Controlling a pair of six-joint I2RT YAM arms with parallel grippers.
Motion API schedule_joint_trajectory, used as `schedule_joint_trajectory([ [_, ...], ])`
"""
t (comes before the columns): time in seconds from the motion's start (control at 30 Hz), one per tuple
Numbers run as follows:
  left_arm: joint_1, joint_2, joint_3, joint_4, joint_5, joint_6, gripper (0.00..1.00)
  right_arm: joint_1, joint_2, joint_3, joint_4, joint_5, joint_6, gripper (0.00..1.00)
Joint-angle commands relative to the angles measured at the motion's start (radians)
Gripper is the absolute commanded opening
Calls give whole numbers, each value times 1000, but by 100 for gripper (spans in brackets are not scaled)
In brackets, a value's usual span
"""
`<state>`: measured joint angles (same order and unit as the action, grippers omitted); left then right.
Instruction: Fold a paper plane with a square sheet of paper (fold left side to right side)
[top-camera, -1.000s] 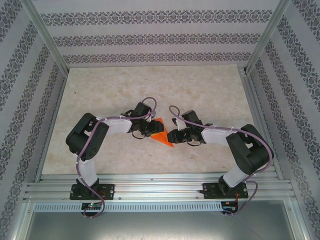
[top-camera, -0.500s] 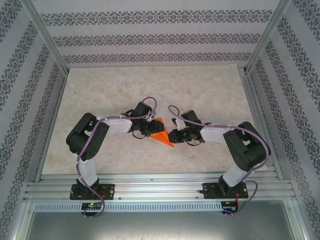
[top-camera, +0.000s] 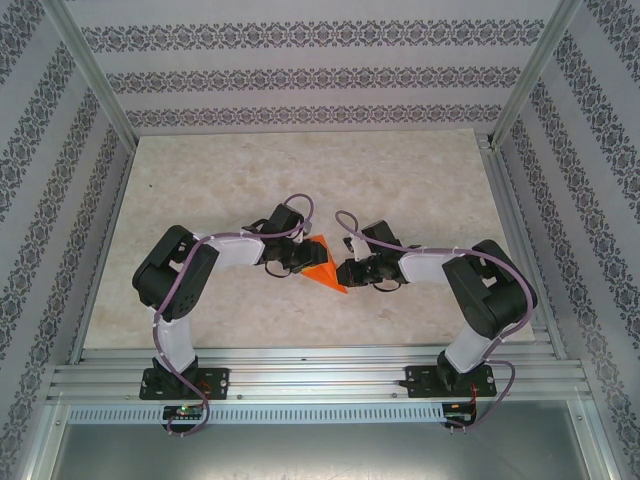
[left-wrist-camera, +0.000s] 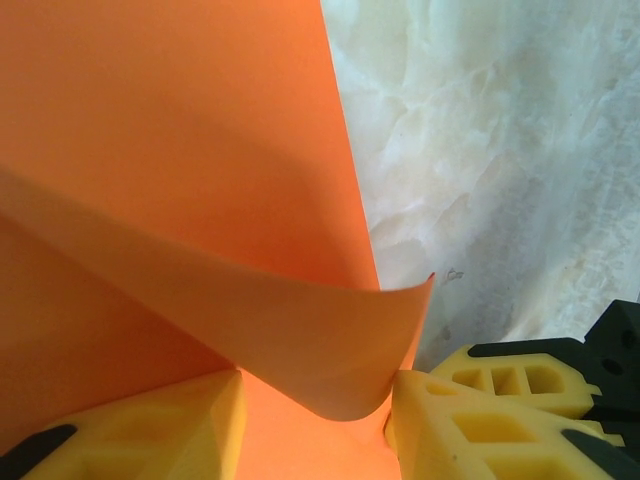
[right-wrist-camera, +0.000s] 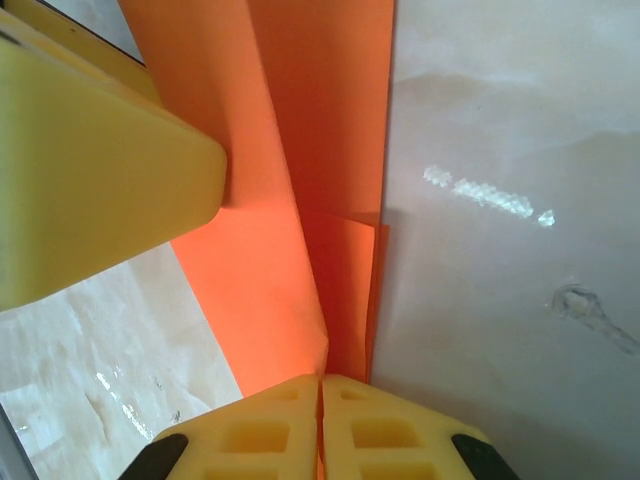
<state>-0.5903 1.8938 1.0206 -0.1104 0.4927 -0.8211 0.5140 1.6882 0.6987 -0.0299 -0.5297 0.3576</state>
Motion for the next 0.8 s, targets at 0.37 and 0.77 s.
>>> schedule_joint_trajectory([
  [0.37, -1, 84, -40, -52, -103, 17, 42, -12, 31, 25, -16, 14, -26, 9],
  [0.77, 3, -130, -40, -140, -106, 55, 47, -11, 45, 24, -36, 22, -45, 9],
])
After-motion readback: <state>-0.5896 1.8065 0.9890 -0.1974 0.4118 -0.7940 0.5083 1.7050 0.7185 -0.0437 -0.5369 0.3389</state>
